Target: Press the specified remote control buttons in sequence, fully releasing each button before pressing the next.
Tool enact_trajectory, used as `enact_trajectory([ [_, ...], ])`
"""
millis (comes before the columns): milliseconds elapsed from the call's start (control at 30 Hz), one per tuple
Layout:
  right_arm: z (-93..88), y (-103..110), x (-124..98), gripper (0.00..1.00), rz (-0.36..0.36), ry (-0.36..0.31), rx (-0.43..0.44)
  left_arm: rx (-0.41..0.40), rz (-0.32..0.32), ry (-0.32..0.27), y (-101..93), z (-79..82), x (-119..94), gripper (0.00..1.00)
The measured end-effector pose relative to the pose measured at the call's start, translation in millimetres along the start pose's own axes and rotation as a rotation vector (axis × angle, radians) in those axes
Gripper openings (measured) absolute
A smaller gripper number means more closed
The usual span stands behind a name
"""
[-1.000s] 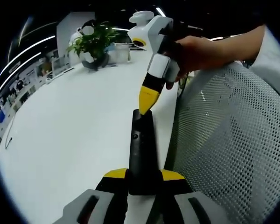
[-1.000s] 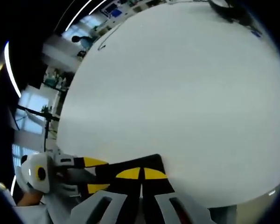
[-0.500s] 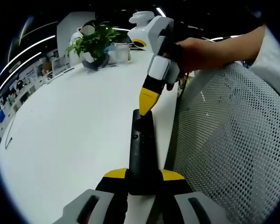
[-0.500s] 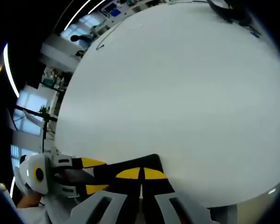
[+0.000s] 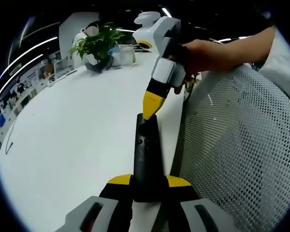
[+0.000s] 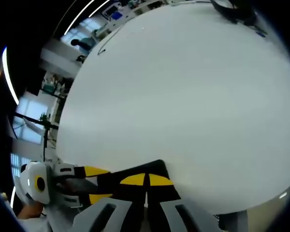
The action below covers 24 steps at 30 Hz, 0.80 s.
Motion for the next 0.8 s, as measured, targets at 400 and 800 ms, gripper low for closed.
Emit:
enact_trajectory([
  [400, -0.9, 0, -1, 0.0, -0.006, -0.006, -0.009, 0.014, 0.004, 0.008, -0.2, 0.1, 0, 0.24],
  [800, -8.0, 14, 0, 0.0, 0.057, 0.046, -0.026, 0.048, -0.019, 0.013, -1.4, 0.2, 0, 0.24],
])
Point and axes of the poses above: the point that each gripper's makers call its tool centre point, and the gripper's own axes: x roughly forward along the fingers, y roughly to its left, z roughly out of its top, the point moved 1 cm from there along -x, roughly backward along the fingers, and after that the axes turned 5 degrees about -z, right-handed, at the moved point
